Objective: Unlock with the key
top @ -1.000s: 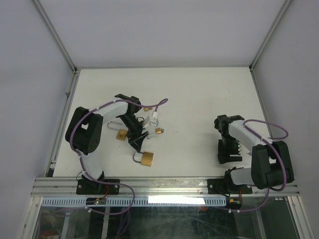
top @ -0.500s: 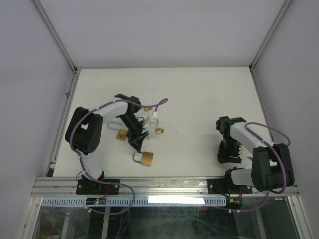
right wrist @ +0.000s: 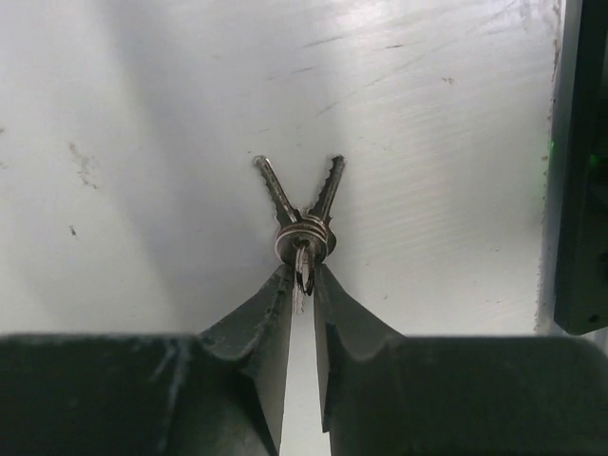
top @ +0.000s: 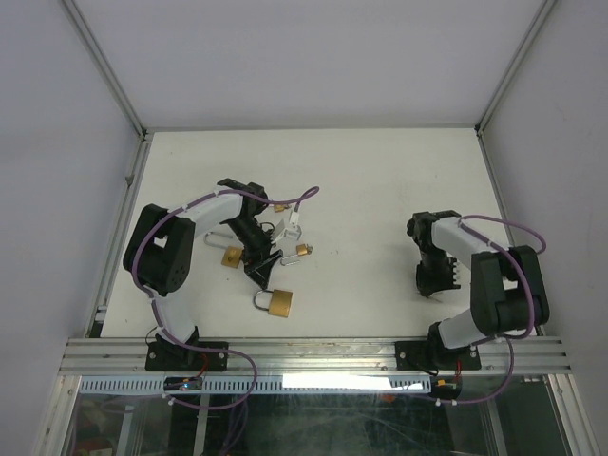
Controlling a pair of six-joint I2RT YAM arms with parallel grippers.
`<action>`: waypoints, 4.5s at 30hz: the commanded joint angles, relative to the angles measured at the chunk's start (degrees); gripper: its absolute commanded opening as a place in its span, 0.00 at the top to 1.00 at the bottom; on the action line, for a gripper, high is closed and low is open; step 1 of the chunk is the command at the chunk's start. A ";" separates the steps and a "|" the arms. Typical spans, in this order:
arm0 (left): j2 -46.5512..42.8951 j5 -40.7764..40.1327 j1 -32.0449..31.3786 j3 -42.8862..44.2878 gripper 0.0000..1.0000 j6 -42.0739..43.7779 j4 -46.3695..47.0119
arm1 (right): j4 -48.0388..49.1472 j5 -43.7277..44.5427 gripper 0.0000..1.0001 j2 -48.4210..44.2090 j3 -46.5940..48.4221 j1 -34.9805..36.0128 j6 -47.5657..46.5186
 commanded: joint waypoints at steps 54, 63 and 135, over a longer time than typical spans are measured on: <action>-8.57 6.46 2.68 3.41 0.22 -2.39 9.03 | 16.13 -0.99 0.44 5.08 27.23 23.02 -56.36; -16.27 5.48 2.94 -2.81 0.19 -11.98 17.17 | 18.32 -4.55 0.49 13.32 26.16 23.10 -49.03; -42.55 13.86 -0.66 -16.64 0.61 -28.70 70.73 | 53.88 -70.36 1.00 -3.49 42.87 22.27 -70.98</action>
